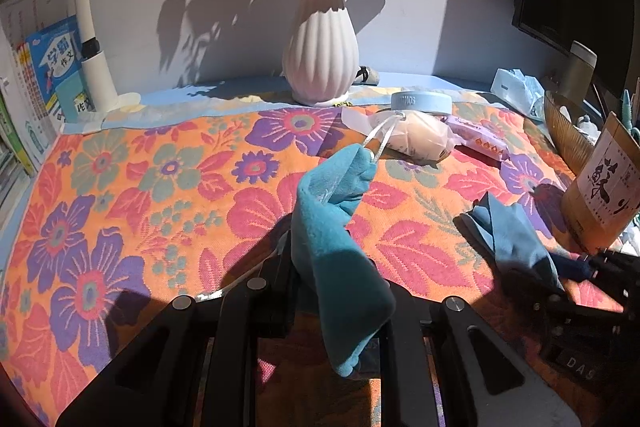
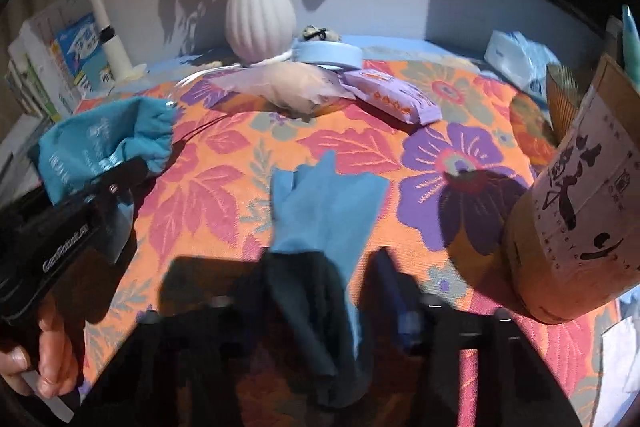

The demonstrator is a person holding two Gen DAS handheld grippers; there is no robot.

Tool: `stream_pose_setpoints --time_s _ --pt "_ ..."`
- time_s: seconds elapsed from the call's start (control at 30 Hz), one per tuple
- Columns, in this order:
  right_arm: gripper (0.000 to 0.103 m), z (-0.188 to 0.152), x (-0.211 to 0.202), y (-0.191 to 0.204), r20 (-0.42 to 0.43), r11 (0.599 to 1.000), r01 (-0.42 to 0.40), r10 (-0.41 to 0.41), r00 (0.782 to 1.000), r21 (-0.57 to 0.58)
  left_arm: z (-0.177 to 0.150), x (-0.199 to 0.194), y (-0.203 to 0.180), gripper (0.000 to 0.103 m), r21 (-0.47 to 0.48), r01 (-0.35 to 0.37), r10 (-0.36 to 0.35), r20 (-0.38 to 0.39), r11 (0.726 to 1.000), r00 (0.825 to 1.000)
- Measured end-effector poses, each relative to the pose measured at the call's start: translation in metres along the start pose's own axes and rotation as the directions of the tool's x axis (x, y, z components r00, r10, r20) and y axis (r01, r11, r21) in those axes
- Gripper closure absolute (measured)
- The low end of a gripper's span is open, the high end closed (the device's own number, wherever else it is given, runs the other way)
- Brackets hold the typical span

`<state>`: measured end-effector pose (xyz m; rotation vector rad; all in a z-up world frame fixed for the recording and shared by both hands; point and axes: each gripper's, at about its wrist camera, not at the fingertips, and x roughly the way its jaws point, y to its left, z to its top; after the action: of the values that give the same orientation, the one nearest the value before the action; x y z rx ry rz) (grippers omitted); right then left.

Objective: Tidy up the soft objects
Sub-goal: 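Carry the teal pouch and blue glove to the glass bowl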

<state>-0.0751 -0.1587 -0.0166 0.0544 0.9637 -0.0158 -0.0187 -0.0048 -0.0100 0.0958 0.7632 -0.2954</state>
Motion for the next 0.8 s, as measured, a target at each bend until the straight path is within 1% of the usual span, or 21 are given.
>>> stream_pose_setpoints --time_s 0.03,0.1,0.2,0.27,0.33,0.37,0.43,0.5,0.67,0.8 --pt "0.085 -0.002 -0.001 0.005 0.000 1.000 -0.017 0.017 1.000 -0.022 0.000 0.000 -0.001 0.089 0.005 -0.003 0.003 0.002 1.000 1.000" --pt "0.087 -0.006 -0.007 0.011 0.011 0.998 -0.032 0.033 0.999 -0.054 -0.001 -0.002 -0.004 0.089 0.020 -0.009 0.009 0.012 1.000 1.000" --pt "0.087 -0.014 -0.017 0.010 0.015 0.996 -0.082 0.083 0.996 -0.046 -0.002 -0.007 -0.010 0.089 0.044 -0.028 0.027 0.021 0.999 0.999" --pt "0.087 -0.023 -0.024 0.005 0.007 0.995 -0.094 0.094 0.996 -0.039 -0.004 -0.013 -0.015 0.089 0.050 -0.024 0.023 0.026 0.998 0.999" --pt "0.087 -0.031 -0.031 -0.001 0.004 0.996 -0.076 0.076 0.997 -0.041 -0.009 -0.022 -0.020 0.089 0.030 0.025 -0.025 0.023 0.999 0.999" --pt "0.087 -0.037 -0.036 -0.005 0.011 0.998 -0.053 0.053 0.999 -0.045 -0.013 -0.029 -0.025 0.089 0.024 0.051 -0.052 0.024 0.998 0.998" --pt "0.087 -0.047 -0.045 -0.013 0.025 0.999 -0.001 0.002 1.000 -0.051 -0.018 -0.038 -0.035 0.089 0.031 0.070 -0.070 0.024 0.997 0.997" --pt "0.087 -0.054 -0.054 -0.023 0.029 0.999 0.004 -0.003 1.000 -0.032 -0.024 -0.047 -0.047 0.089 0.041 0.094 -0.095 0.022 0.995 0.995" --pt "0.087 -0.064 -0.080 -0.053 0.063 0.999 0.041 -0.042 0.997 0.018 -0.031 -0.073 -0.080 0.089 0.062 0.185 -0.187 0.031 0.981 0.982" --pt "0.087 -0.071 -0.109 -0.078 0.108 0.994 0.089 -0.094 0.990 0.057 -0.035 -0.092 -0.112 0.089 0.114 0.226 -0.232 0.046 0.967 0.972"
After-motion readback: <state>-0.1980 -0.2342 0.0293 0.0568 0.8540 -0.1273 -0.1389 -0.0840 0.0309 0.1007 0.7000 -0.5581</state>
